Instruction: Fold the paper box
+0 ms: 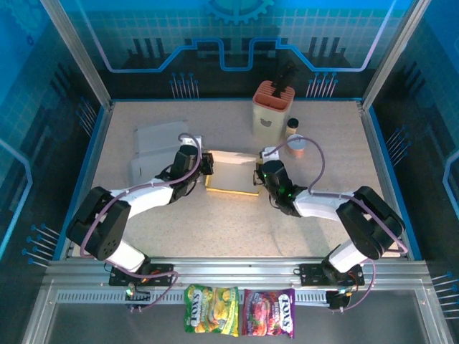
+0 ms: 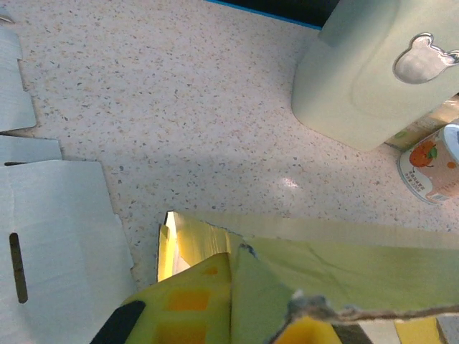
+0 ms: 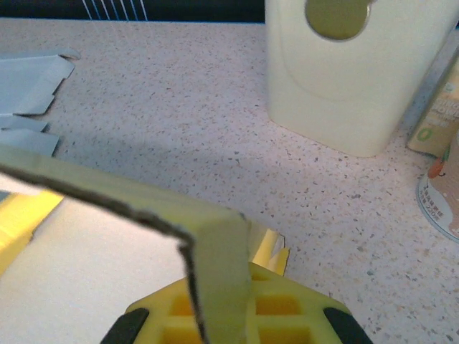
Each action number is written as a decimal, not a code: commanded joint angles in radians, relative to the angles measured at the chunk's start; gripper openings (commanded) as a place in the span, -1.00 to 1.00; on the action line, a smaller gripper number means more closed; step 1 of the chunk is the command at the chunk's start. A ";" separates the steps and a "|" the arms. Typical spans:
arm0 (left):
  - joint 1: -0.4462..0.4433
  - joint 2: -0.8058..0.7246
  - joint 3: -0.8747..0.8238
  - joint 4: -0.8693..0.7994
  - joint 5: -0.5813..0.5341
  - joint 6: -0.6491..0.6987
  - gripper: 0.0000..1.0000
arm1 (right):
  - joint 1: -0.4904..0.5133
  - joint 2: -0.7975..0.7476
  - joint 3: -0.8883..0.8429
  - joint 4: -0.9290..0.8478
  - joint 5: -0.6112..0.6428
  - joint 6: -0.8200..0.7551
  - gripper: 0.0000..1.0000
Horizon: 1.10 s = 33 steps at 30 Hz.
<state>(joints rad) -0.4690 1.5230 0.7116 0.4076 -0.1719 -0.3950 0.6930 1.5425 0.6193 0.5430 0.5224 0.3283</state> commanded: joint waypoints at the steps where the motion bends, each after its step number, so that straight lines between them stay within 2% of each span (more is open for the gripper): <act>1: -0.060 -0.022 -0.071 0.098 0.124 -0.045 -1.00 | 0.076 -0.004 -0.024 0.183 -0.010 -0.087 -1.00; 4: -0.076 -0.037 -0.108 0.104 0.105 -0.056 -1.00 | 0.085 -0.028 -0.033 0.141 -0.006 -0.060 -0.99; 9: -0.092 -0.055 -0.130 0.080 0.074 -0.047 -1.00 | 0.086 -0.091 -0.005 -0.024 -0.030 0.018 -0.66; 11: -0.098 -0.056 -0.136 0.073 0.061 -0.045 -1.00 | 0.082 -0.116 0.021 -0.132 -0.084 0.048 -0.54; 19: -0.130 -0.078 -0.125 0.024 -0.043 -0.007 -1.00 | 0.073 -0.228 0.099 -0.520 -0.305 0.196 0.18; 21: -0.139 -0.078 -0.115 0.007 -0.068 0.002 -1.00 | 0.071 -0.248 0.117 -0.600 -0.376 0.231 0.31; 26: -0.166 -0.080 -0.099 -0.026 -0.147 0.019 -1.00 | 0.064 -0.303 0.154 -0.807 -0.456 0.292 0.54; 31: -0.179 -0.081 -0.098 -0.028 -0.170 0.019 -1.00 | 0.048 -0.417 0.136 -0.907 -0.560 0.308 0.77; 33: -0.185 -0.080 -0.098 -0.027 -0.175 0.015 -1.00 | 0.037 -0.449 0.132 -0.940 -0.604 0.310 0.77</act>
<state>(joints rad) -0.6411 1.4574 0.5945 0.4385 -0.3321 -0.3901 0.7383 1.1389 0.7345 -0.2985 0.0235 0.6140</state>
